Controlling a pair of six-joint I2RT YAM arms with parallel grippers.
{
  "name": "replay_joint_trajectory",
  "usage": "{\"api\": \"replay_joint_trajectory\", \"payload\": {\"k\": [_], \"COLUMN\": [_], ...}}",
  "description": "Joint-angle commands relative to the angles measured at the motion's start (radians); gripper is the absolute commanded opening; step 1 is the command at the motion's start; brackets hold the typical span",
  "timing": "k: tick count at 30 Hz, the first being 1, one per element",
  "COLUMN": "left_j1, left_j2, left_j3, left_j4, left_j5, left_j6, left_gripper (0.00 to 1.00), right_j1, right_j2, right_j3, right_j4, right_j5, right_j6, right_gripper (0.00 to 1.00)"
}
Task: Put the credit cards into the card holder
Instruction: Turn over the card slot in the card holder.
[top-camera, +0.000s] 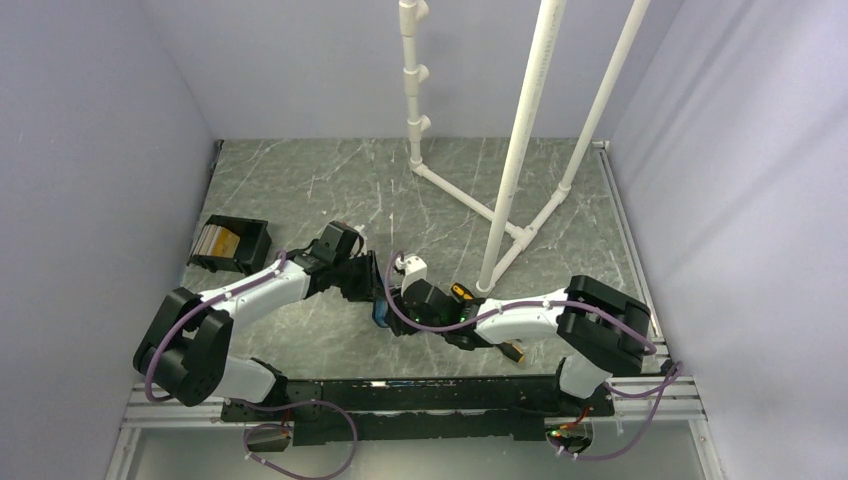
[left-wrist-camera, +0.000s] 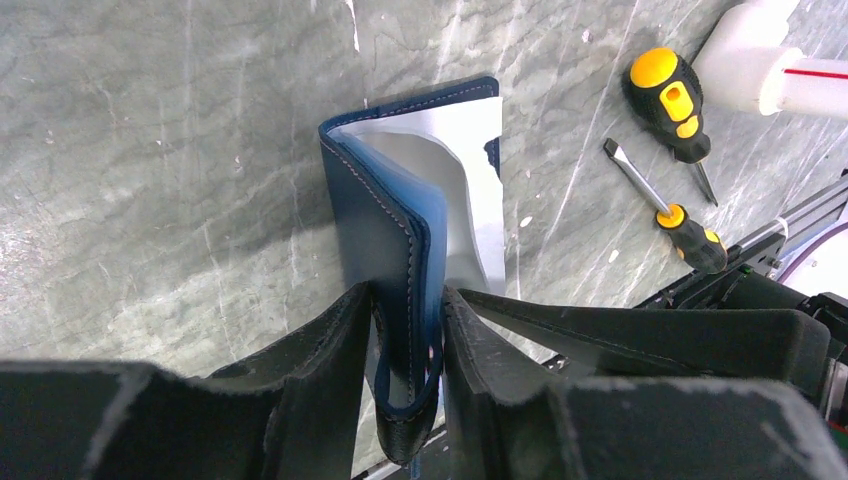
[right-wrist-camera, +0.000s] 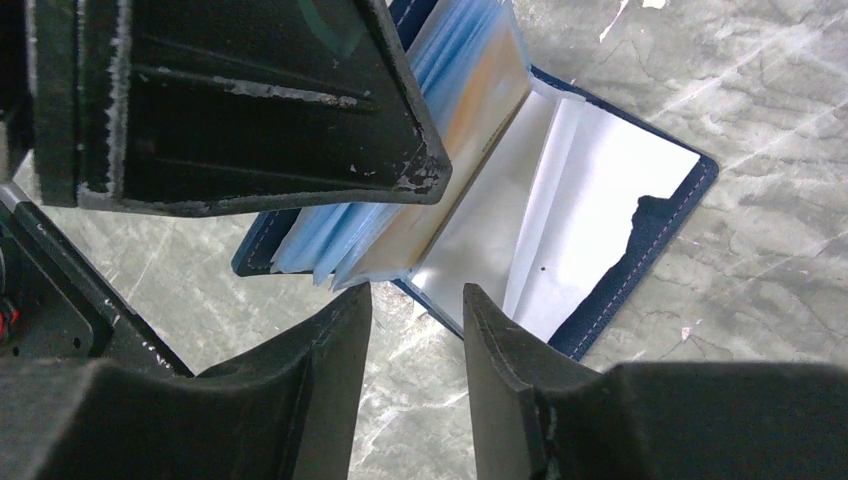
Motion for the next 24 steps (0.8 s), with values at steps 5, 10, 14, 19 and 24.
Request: {"api": "replay_joint_trajectory", "payload": {"k": [5,10,14,19,24], "left_j1": [-0.002,-0.003,-0.003,-0.003,-0.003], "left_j2": [-0.023,-0.024,-0.024,-0.024,-0.027], "left_j3": [-0.007,-0.004,-0.002,-0.002,-0.001], "left_j4": [-0.001,-0.004,-0.01,-0.006,-0.007], "left_j5": [-0.001,0.0,-0.002,0.001,0.001], "left_j6": [-0.007,-0.007,-0.004,-0.007,-0.007], "left_gripper": [0.36,0.35,0.35,0.35,0.35], "right_j1": [0.079,0.085,0.086,0.088,0.099], "right_j2": [-0.053,-0.03,-0.01,0.001,-0.001], "right_j3": [-0.058,-0.036,-0.019,-0.012,-0.011], "right_j4": [0.107,0.104,0.098,0.116,0.137], "right_j5": [0.121,0.153,0.188,0.186,0.19], "right_j6": [-0.048,-0.051,-0.049,-0.061,-0.079], "right_gripper": [0.47,0.46,0.43,0.42,0.42]}}
